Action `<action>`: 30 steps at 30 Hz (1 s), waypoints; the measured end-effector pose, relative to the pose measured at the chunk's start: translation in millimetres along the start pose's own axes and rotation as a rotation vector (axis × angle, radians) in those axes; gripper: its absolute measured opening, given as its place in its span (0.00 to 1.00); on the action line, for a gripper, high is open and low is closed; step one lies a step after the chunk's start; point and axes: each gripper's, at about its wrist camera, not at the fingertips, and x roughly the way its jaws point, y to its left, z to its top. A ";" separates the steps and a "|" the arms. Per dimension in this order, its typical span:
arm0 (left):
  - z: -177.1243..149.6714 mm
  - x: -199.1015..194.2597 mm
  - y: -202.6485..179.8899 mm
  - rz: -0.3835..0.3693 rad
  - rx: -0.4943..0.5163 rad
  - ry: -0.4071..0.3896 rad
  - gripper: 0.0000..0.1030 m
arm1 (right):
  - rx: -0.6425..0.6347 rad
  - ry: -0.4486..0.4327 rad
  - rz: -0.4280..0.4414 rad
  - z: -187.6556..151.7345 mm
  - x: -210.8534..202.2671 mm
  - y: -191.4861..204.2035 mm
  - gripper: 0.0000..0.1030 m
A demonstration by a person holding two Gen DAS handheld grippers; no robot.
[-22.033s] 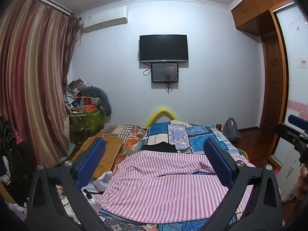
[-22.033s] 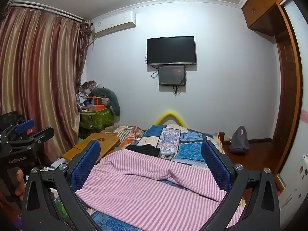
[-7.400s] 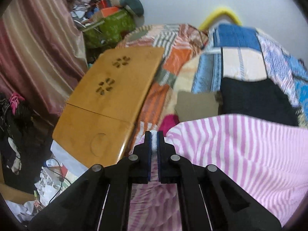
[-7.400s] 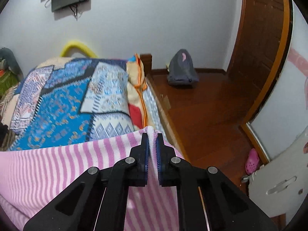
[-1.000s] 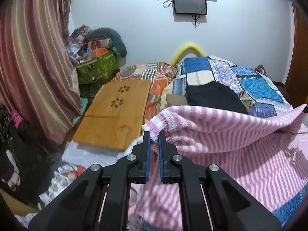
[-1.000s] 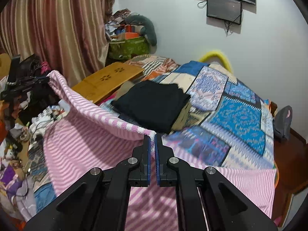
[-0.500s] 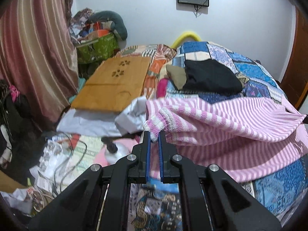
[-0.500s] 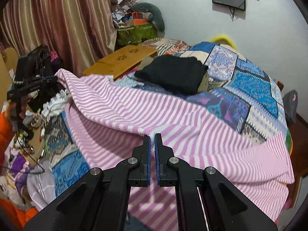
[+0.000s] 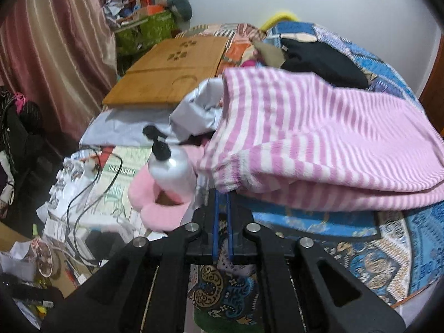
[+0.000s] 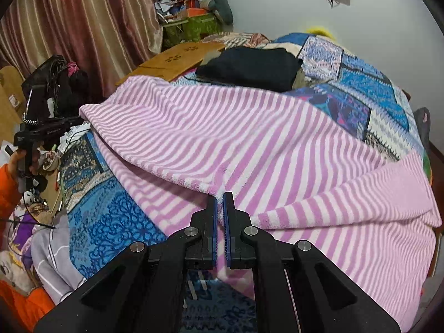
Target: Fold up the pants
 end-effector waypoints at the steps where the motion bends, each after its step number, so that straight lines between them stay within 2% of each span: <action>1: -2.0 3.9 1.4 0.016 -0.004 0.012 0.00 | 0.007 0.001 0.001 -1.5 1.8 0.3 0.04; 6: -6.6 8.5 17.4 0.020 -0.064 0.029 0.00 | 0.031 -0.006 0.006 -4.5 1.3 -0.7 0.05; 13: 11.6 -19.4 25.5 0.027 -0.081 -0.020 0.00 | 0.044 0.004 0.001 -2.8 -4.7 0.6 0.09; 17: 37.3 -41.5 8.4 0.003 -0.051 -0.063 0.01 | 0.081 -0.009 0.004 -3.8 -18.5 -10.5 0.18; 20: 58.4 -54.3 -16.7 -0.033 -0.018 -0.079 0.02 | 0.093 -0.036 -0.039 -4.2 -34.2 -23.8 0.27; 22: 70.7 -60.0 -34.7 -0.055 0.005 -0.087 0.03 | 0.105 -0.056 -0.079 -5.0 -48.4 -38.6 0.28; 23: 80.2 -63.8 -50.5 -0.069 0.024 -0.094 0.05 | 0.115 -0.065 -0.096 -5.2 -55.4 -47.0 0.28; 25: 92.6 -67.3 -72.9 -0.098 0.060 -0.103 0.16 | 0.135 -0.084 -0.128 -6.0 -68.5 -64.9 0.30; 27: 106.5 -69.5 -102.1 -0.106 0.101 -0.123 0.44 | 0.158 -0.106 -0.167 -6.9 -81.8 -86.3 0.39; 29: 118.9 -70.3 -130.4 -0.093 0.128 -0.155 0.54 | 0.184 -0.138 -0.211 -6.3 -94.9 -110.0 0.43; 30: 123.7 -69.6 -141.3 -0.097 0.138 -0.158 0.54 | 0.194 -0.146 -0.222 -6.6 -99.6 -119.3 0.43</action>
